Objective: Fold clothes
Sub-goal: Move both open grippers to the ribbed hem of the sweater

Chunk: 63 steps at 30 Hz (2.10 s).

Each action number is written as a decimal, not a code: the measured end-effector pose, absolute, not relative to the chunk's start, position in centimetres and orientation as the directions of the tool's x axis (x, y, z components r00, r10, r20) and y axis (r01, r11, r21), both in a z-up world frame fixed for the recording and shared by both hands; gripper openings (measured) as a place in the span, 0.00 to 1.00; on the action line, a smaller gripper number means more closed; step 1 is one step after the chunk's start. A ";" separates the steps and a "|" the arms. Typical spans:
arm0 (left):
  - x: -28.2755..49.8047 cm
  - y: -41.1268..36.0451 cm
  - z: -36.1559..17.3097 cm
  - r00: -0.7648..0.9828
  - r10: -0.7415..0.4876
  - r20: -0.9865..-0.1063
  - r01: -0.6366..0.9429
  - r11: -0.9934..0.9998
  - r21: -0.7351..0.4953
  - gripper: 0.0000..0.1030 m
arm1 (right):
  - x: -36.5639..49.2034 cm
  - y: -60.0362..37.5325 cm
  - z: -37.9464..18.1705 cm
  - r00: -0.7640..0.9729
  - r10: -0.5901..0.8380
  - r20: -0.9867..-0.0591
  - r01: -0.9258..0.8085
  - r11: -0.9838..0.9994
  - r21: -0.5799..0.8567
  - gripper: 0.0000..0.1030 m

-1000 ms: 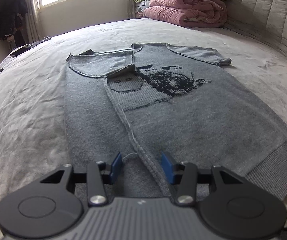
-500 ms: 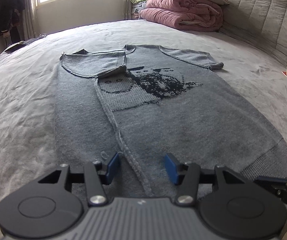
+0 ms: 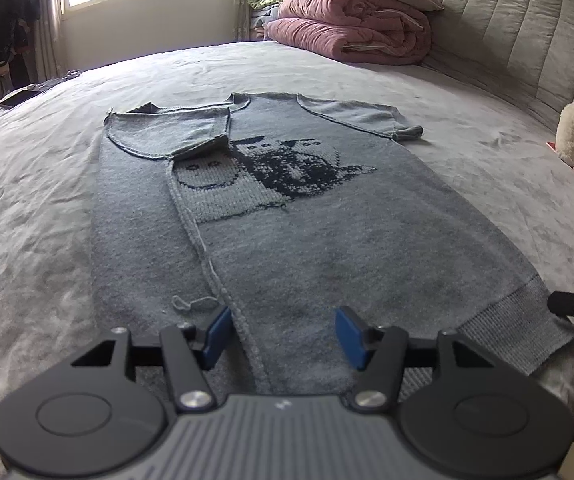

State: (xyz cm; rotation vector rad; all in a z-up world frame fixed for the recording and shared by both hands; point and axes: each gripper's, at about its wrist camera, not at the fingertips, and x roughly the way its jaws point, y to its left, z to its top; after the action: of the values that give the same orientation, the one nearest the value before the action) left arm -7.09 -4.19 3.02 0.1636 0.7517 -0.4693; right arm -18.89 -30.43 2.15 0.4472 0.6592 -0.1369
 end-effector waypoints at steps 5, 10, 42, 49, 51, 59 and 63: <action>-7.7 -4.9 2.6 0.637 -0.336 -0.694 0.477 0.879 0.012 0.65 | -19.3 -31.6 1.7 0.772 -0.009 -0.635 0.304 0.883 0.357 0.15; -7.8 -4.9 2.5 0.638 -0.328 -0.697 0.469 0.883 0.013 0.66 | -19.6 -31.8 1.7 0.776 0.015 -0.631 0.298 0.873 0.386 0.29; -6.7 -3.8 3.3 0.628 -0.344 -0.699 0.411 0.908 -0.077 0.66 | -20.4 -31.2 2.2 0.851 0.025 -0.524 0.277 0.827 0.489 0.08; -6.0 -3.2 3.4 0.617 -0.353 -0.704 0.377 0.917 -0.130 0.66 | -20.0 -27.7 3.8 0.898 -0.047 -0.437 0.205 0.925 0.321 0.06; -5.8 -3.0 3.6 0.620 -0.356 -0.700 0.370 0.919 -0.140 0.66 | -19.5 -26.6 4.0 0.905 -0.039 -0.423 0.175 0.941 0.289 0.06; -5.5 -2.2 4.0 0.610 -0.398 -0.685 0.364 0.909 -0.205 0.65 | -18.1 -20.4 2.8 0.889 0.049 -0.454 0.000 0.994 0.108 0.05; -5.9 -2.7 4.1 0.581 -0.470 -0.664 0.415 0.873 -0.255 0.65 | -18.0 -19.5 2.3 0.880 0.085 -0.466 -0.047 0.995 0.093 0.01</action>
State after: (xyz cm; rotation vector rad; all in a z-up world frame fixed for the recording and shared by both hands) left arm -5.87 -2.73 4.14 -0.0745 0.7973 -0.5180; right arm -18.01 -19.49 2.27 0.0795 0.4893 0.0692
